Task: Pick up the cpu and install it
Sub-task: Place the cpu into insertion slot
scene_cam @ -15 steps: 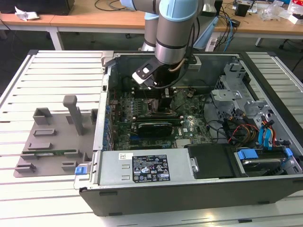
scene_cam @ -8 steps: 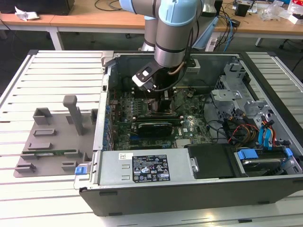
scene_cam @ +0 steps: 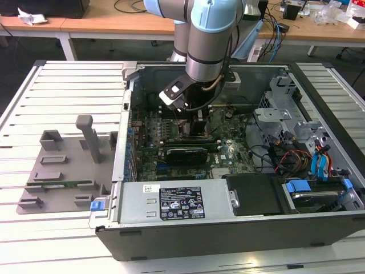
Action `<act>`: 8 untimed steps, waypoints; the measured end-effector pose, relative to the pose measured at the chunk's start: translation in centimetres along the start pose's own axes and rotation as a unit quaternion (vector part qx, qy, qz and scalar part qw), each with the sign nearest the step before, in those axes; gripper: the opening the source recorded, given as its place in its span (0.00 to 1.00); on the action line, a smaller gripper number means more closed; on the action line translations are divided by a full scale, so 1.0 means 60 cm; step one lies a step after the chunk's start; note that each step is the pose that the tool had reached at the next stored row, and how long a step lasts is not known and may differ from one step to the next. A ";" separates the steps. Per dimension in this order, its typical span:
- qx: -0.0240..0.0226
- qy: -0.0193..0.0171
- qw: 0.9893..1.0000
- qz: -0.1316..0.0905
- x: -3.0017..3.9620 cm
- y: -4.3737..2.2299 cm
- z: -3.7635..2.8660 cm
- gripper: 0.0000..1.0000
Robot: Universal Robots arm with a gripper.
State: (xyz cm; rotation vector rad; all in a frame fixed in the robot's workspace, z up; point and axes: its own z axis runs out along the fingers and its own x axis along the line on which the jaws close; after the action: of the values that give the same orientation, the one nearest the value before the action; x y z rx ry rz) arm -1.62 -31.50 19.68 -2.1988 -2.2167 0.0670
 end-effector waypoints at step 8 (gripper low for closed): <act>0.000 0.000 1.000 0.000 0.000 0.000 0.000 0.62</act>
State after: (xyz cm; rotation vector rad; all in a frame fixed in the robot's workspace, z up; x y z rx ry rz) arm -1.62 -31.50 19.66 -2.1987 -2.2166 0.0667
